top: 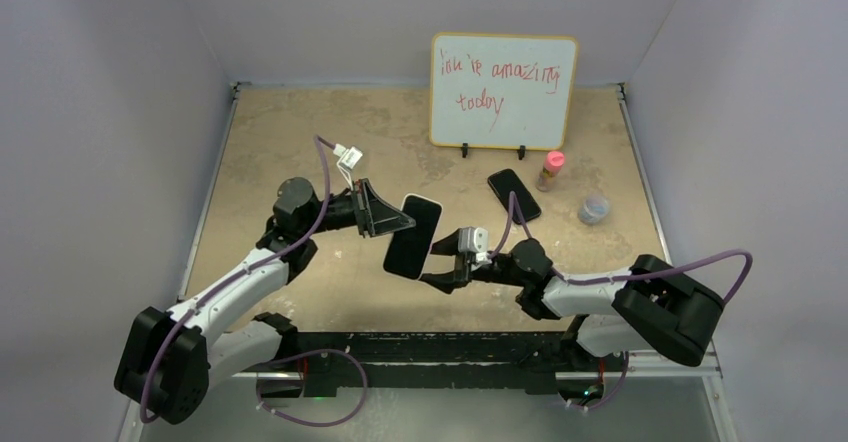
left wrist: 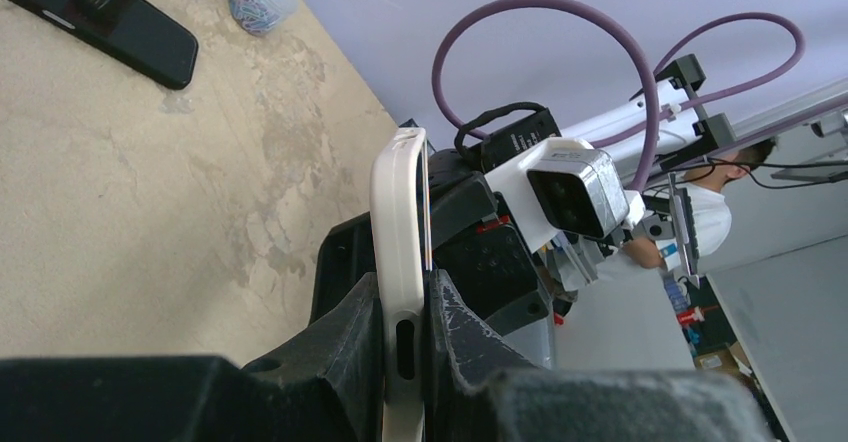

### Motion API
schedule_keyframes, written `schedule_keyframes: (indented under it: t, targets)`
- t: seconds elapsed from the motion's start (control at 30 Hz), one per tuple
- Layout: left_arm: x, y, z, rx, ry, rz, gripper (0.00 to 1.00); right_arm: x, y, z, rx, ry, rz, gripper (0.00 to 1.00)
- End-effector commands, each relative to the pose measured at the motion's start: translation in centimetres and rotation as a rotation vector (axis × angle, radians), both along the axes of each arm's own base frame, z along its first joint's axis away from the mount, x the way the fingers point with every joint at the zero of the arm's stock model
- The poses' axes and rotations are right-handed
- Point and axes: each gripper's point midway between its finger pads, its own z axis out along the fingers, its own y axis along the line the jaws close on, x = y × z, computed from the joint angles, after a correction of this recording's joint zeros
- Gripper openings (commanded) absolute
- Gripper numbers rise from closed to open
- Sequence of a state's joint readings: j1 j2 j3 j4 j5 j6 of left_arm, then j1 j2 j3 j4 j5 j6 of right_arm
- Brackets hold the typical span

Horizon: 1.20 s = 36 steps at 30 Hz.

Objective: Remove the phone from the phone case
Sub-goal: Remove the phone case from the phone.

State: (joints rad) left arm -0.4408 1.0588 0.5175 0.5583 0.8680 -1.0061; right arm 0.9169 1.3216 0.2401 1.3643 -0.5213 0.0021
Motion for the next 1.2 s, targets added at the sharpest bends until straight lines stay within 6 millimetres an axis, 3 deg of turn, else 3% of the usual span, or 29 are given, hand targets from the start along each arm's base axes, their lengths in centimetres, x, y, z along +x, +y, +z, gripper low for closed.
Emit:
schedule_keyframes:
  t: [0.0, 0.2, 0.43, 0.83, 1.17]
  targets:
    - [0.1, 0.0, 3.5, -0.035, -0.187, 0.001, 0.0, -1.8, 0.2, 4.3, 0.132, -0.077, 0.101, 0.57]
    - [0.8, 0.0, 5.0, -0.009, -0.287, 0.017, 0.0, -2.8, 0.6, 4.2, 0.112, -0.059, 0.172, 0.61]
    - [0.6, -0.2, 5.9, -0.008, -0.37, -0.016, 0.0, -2.3, 0.5, 4.4, 0.115, -0.048, 0.133, 0.61]
    - [-1.8, 0.1, 6.5, -0.013, -0.502, -0.115, 0.0, -2.1, 0.4, 4.9, 0.142, -0.023, 0.126, 0.52]
    - [-2.8, -0.5, 6.5, -0.036, -0.507, -0.162, 0.0, -2.1, 0.6, 4.8, 0.141, -0.017, 0.133, 0.4]
